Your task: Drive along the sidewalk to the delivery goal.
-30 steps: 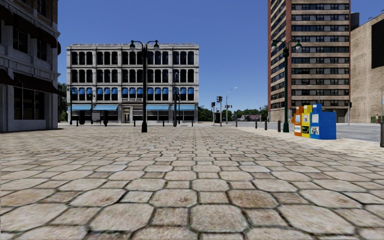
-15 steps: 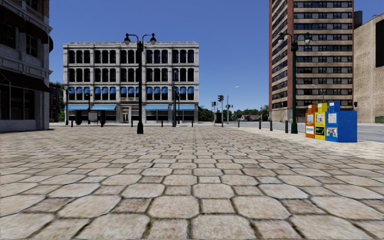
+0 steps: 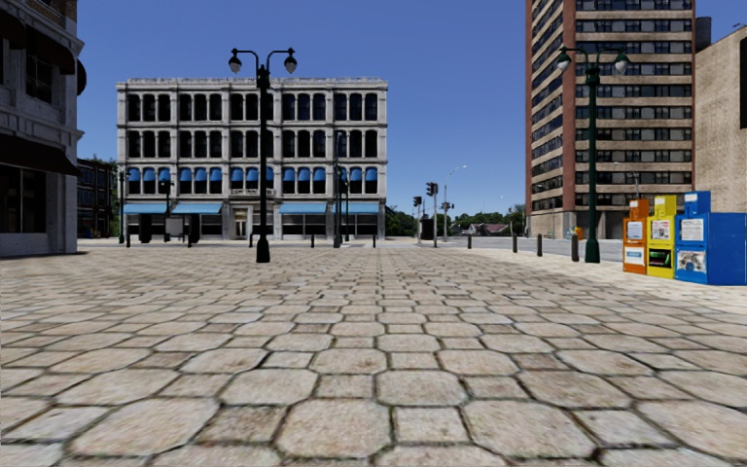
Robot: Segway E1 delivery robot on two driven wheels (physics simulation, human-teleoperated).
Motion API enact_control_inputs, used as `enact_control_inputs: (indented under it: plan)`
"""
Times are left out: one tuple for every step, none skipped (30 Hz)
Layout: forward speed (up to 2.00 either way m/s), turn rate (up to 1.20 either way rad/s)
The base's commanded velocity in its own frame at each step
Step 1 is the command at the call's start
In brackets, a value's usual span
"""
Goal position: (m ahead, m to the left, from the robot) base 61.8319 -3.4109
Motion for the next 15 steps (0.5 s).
enact_control_inputs:
  plan:
    - [2.00,0.00]
    - [2.00,0.00]
    - [2.00,0.00]
    - [2.00,0.00]
    - [2.00,0.00]
    - [2.00,0.00]
    - [2.00,0.00]
    - [2.00,0.00]
    - [2.00,0.00]
    - [2.00,0.00]
    - [2.00,0.00]
    - [2.00,0.00]
    - [2.00,0.00]
    - [2.00,0.00]
    - [2.00,0.00]
